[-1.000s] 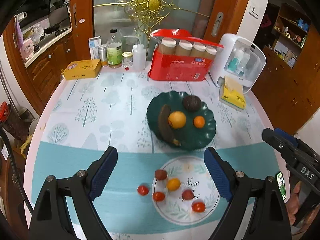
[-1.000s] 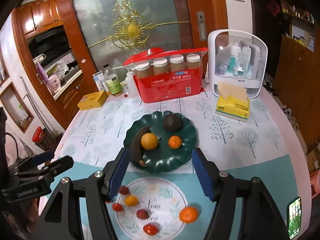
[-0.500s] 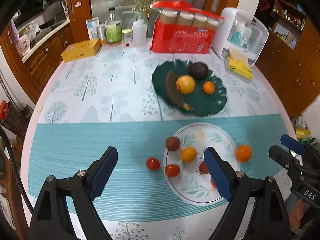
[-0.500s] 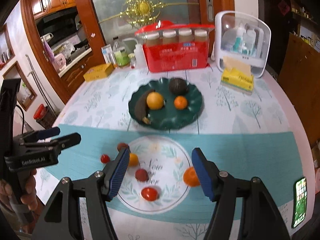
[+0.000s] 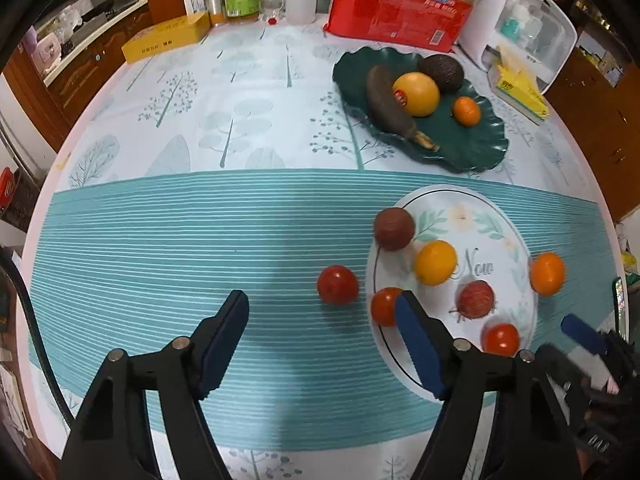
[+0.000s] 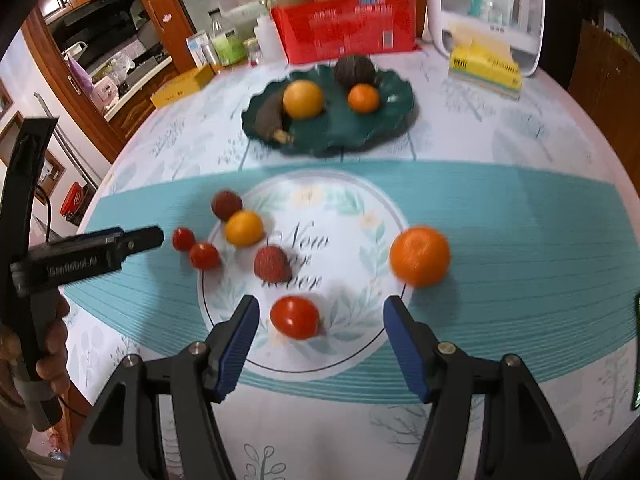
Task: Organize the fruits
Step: 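Move both tools back over the white plate toward the cherry tomatoes, then grasp a cherry tomato with the left tool while the right tool grasps another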
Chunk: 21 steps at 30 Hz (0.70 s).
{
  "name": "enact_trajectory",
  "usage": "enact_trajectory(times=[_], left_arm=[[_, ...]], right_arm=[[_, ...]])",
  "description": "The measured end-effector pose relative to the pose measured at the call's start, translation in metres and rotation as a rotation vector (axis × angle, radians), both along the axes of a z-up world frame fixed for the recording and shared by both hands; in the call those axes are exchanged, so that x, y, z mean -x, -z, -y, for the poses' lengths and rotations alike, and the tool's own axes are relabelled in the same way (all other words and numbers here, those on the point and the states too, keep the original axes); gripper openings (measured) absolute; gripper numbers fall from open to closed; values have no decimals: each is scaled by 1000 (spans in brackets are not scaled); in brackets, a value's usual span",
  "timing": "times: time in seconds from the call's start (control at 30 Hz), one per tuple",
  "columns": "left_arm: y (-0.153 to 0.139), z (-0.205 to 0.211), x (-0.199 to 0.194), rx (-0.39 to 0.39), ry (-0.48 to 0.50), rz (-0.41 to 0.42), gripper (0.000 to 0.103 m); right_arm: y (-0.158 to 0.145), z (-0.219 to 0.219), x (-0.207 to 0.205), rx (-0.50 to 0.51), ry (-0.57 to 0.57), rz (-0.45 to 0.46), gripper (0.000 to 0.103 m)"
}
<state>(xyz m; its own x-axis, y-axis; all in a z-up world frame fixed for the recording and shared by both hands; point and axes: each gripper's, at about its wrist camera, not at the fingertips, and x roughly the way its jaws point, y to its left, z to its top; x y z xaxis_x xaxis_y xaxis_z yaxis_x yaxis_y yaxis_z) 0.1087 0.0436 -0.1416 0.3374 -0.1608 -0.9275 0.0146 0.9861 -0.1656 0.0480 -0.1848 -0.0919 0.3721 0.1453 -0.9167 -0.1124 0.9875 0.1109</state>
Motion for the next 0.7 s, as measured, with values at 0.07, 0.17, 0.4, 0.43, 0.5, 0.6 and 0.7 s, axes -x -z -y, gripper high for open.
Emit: enact_trajectory(times=[0.07,0.17,0.4,0.43,0.5,0.6,0.7], left_arm=[[8,1,-5,8,-8,-13,69],[19,2,-11,23,-20,-30,64],[35,1,-18,43,-37,-51,54],[36,1,-19,44,-41,-56,53],[40,0,-20,51,-46,-68,49],[41,1,-21,50,-47,-58,43],[41,3,-22,45,-44,-49,34]], right_arm=[[8,-1,0,-8,0,-13,64],[19,-4,1,-17,-7,-29,61],[32,-10,-2,-10,-33,-41,54],[34,-10,-3,-8,-35,-43,53],[37,-11,-4,-15,-40,-44,51],[37,-15,-6,-8,-55,-30,49],[38,-21,-7,4,-80,-18,44]])
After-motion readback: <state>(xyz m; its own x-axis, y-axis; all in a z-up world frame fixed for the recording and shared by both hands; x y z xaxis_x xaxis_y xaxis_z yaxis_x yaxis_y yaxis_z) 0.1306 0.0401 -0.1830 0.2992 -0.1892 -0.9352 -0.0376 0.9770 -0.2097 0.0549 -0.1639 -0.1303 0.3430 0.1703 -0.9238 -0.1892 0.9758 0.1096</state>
